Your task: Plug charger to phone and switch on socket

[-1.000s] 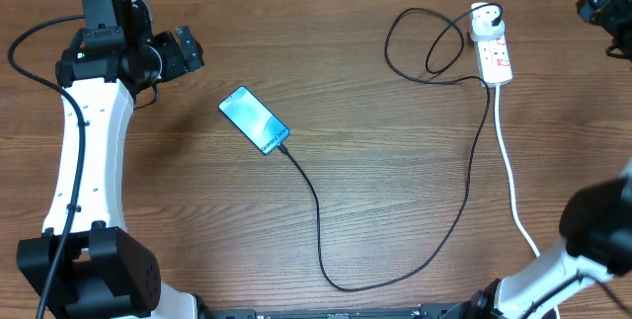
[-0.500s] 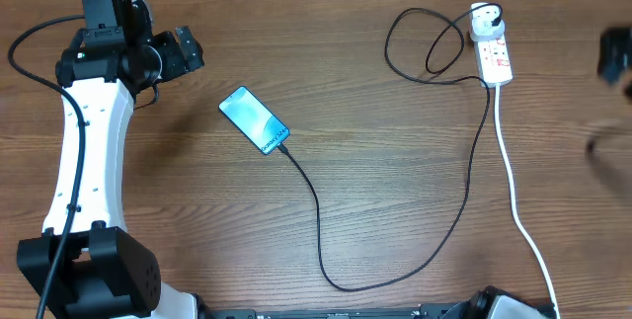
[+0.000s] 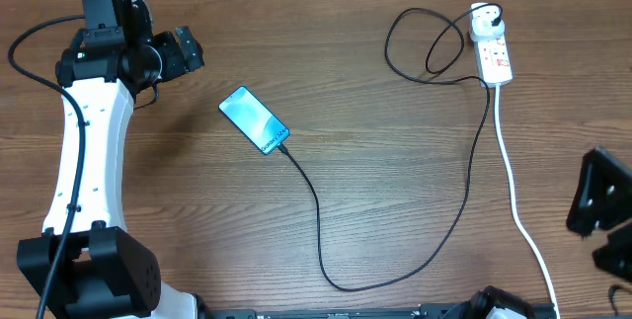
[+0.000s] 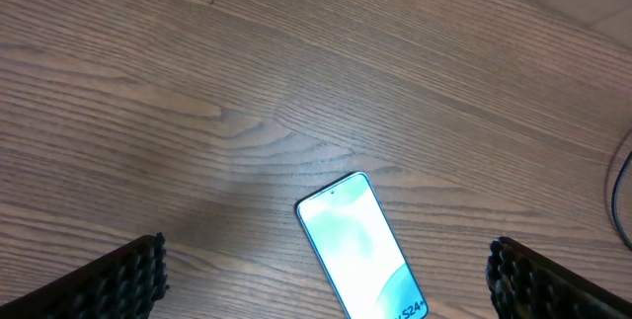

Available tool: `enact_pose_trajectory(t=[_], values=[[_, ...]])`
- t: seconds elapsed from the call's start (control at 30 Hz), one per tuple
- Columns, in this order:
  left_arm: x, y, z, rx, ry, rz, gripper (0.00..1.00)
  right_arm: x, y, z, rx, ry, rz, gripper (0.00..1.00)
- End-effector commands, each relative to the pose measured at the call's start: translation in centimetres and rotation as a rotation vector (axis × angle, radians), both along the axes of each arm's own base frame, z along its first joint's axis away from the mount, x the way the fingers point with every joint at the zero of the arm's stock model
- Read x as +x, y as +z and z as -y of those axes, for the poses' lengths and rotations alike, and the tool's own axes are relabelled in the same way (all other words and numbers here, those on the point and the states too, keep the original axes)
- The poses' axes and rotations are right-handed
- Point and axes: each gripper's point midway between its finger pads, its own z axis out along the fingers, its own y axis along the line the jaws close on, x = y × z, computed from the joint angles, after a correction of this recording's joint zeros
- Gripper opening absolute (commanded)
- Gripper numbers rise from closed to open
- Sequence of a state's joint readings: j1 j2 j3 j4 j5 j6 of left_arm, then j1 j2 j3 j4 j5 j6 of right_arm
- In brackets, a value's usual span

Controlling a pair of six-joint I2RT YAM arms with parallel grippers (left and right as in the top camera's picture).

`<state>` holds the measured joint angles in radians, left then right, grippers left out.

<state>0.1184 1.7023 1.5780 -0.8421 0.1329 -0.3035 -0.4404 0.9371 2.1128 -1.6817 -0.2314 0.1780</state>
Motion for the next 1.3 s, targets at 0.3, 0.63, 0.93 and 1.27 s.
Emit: enact_pose_trajectory(t=[0.3, 0.63, 0.93, 1.27], values=[[-1.5, -0.9, -0.5, -0.001, 0.005, -0.069, 1.00, 2.5, -1.4, -2.4, -0.101, 0.273, -0.014, 1.00], [-3.6, 1.1, -4.0, 0.205, 0.130, -0.080, 1.00, 10.0, -4.5, -4.8, -0.254, 0.497, 0.353, 1.00], [-6.1, 6.5, -4.8, 0.261, 0.181, 0.049, 0.99, 13.5, -14.6, -6.8, -0.306, 0.501, 0.530, 1.00], [-12.2, 6.7, -5.1, 0.311, 0.247, 0.245, 1.00, 12.7, -23.3, -4.2, -0.253, 0.278, 0.519, 1.00]])
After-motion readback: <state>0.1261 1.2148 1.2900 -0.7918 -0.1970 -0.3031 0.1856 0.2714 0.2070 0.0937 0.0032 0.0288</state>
